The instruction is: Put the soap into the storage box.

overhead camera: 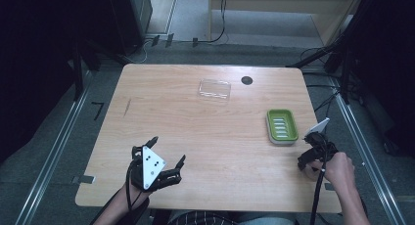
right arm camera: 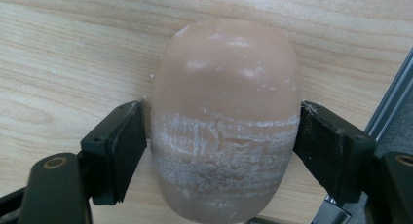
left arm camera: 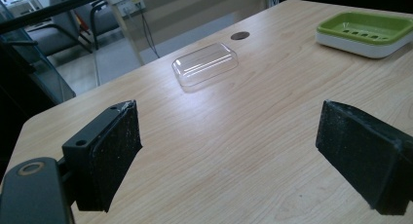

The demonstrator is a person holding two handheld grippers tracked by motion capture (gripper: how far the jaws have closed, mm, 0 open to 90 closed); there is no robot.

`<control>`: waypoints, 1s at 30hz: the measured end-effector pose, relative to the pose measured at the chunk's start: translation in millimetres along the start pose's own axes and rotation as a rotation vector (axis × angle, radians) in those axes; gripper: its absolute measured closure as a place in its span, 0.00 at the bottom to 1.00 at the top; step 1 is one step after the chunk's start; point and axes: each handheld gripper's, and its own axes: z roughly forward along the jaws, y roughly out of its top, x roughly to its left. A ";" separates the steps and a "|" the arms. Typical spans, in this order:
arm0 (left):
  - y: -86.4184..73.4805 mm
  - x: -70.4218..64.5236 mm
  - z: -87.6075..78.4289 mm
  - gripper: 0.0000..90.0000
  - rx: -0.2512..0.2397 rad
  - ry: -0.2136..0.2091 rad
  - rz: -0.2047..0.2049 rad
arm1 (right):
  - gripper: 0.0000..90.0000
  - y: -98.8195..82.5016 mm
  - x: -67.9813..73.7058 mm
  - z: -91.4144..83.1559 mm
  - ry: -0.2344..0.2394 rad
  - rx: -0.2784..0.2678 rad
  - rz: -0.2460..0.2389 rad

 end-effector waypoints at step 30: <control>-0.1 -0.6 -0.3 0.11 -0.002 0.002 0.003 | 0.37 -2.4 -1.6 -2.5 -0.003 0.000 -0.007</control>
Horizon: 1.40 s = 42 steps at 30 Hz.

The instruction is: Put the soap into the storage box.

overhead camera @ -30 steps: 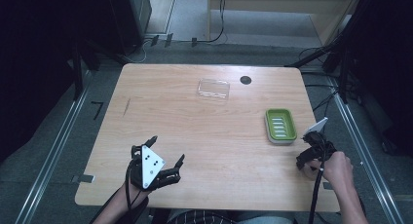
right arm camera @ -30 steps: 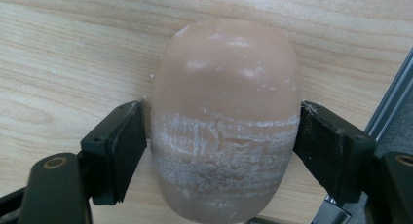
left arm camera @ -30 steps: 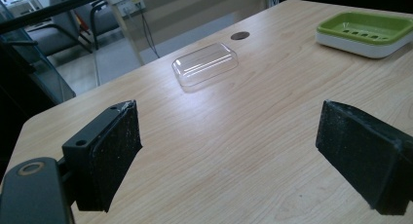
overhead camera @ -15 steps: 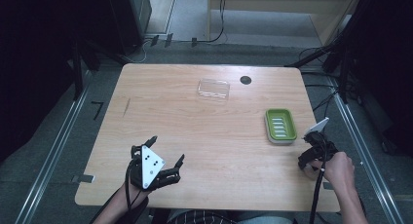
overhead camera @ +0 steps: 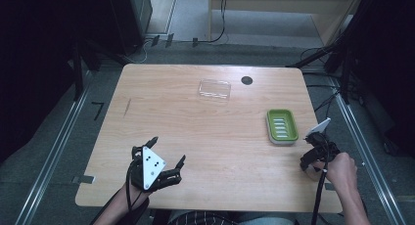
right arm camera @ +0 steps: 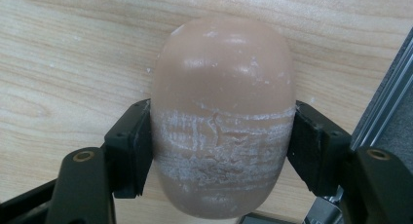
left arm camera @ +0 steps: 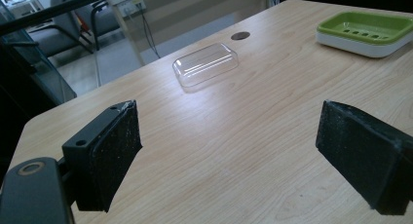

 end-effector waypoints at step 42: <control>0.5 -1.2 1.1 0.11 0.006 -0.002 0.009 | 0.37 -2.0 0.9 -19.0 -0.003 0.007 -0.031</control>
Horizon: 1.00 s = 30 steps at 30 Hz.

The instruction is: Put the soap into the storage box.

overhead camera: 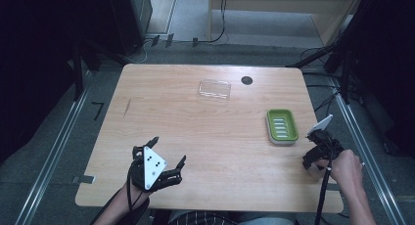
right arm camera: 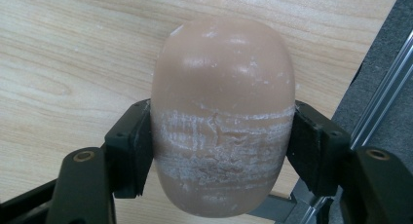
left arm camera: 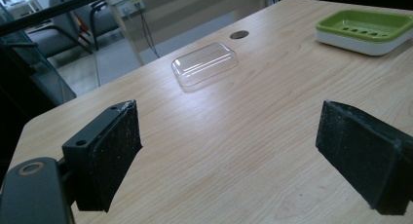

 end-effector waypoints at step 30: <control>0.4 0.4 1.2 0.11 0.005 -0.005 -0.002 | 0.37 15.1 8.2 -13.4 -0.003 0.018 -0.035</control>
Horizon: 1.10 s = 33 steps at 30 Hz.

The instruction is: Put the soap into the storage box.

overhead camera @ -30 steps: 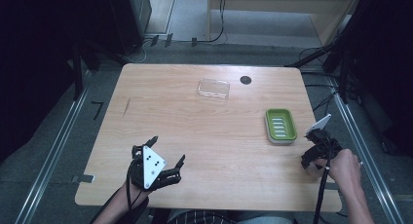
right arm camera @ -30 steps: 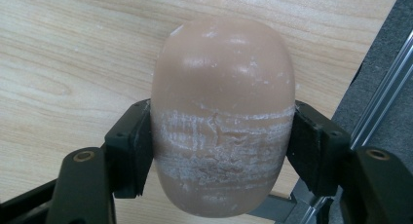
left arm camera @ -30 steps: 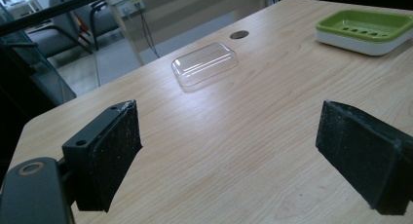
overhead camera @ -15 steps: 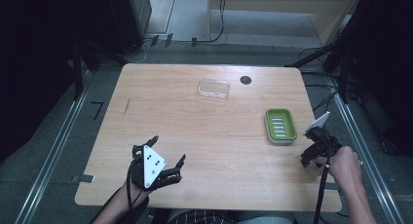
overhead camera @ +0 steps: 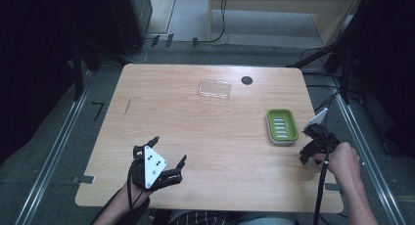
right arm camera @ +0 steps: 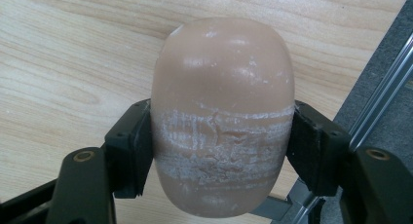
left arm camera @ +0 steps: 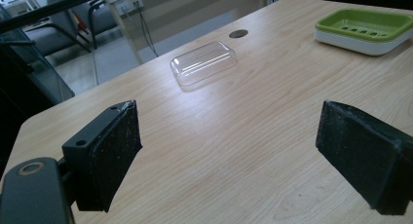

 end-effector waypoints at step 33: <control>0.0 0.4 -0.1 0.11 -0.002 0.000 -0.002 | 0.37 13.5 4.6 -22.7 -0.003 -0.018 -0.013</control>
